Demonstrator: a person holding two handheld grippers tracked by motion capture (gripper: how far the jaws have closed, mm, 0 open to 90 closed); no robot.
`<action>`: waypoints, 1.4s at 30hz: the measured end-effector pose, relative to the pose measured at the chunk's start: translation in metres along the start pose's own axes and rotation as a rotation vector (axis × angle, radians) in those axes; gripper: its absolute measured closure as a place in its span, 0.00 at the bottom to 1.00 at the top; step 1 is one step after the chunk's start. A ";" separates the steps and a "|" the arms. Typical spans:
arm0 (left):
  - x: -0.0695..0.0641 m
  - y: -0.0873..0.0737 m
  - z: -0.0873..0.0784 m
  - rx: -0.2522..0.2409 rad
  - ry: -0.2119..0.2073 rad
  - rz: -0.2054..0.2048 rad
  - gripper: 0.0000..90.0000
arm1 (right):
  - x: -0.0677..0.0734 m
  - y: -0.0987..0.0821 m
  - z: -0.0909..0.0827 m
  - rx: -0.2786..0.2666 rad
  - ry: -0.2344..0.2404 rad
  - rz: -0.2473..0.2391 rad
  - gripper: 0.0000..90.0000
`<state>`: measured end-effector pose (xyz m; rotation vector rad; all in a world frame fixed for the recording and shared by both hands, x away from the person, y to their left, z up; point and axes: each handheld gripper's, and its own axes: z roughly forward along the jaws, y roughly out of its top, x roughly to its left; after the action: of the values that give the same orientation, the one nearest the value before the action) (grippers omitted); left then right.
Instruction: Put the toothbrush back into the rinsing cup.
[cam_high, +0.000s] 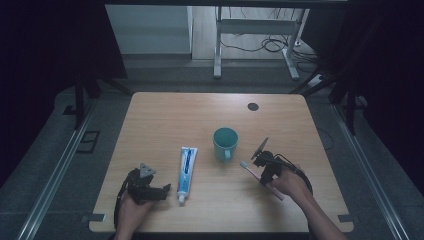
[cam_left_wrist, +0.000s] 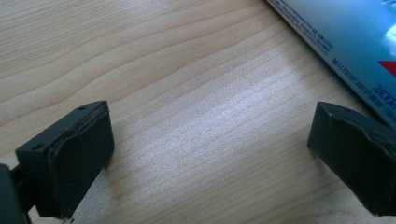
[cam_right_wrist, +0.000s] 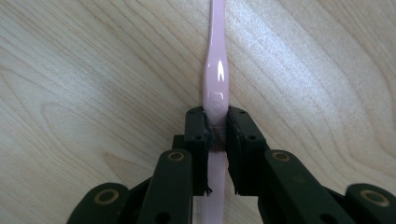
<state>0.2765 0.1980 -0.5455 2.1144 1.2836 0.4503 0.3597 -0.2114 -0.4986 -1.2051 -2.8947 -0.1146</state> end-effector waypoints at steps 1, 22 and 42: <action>0.000 0.000 0.000 0.000 0.001 0.000 0.01 | -0.001 -0.002 -0.001 -0.012 0.006 0.009 0.87; 0.000 0.000 0.000 -0.004 0.000 -0.005 0.01 | -0.001 -0.013 -0.034 -0.143 0.007 -0.003 0.87; 0.000 0.000 0.000 -0.004 0.001 -0.005 0.01 | -0.001 -0.023 -0.069 -0.344 0.019 -0.005 0.87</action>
<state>0.2765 0.1975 -0.5457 2.1073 1.2866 0.4513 0.3427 -0.2329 -0.4313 -1.2256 -2.9426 -0.6435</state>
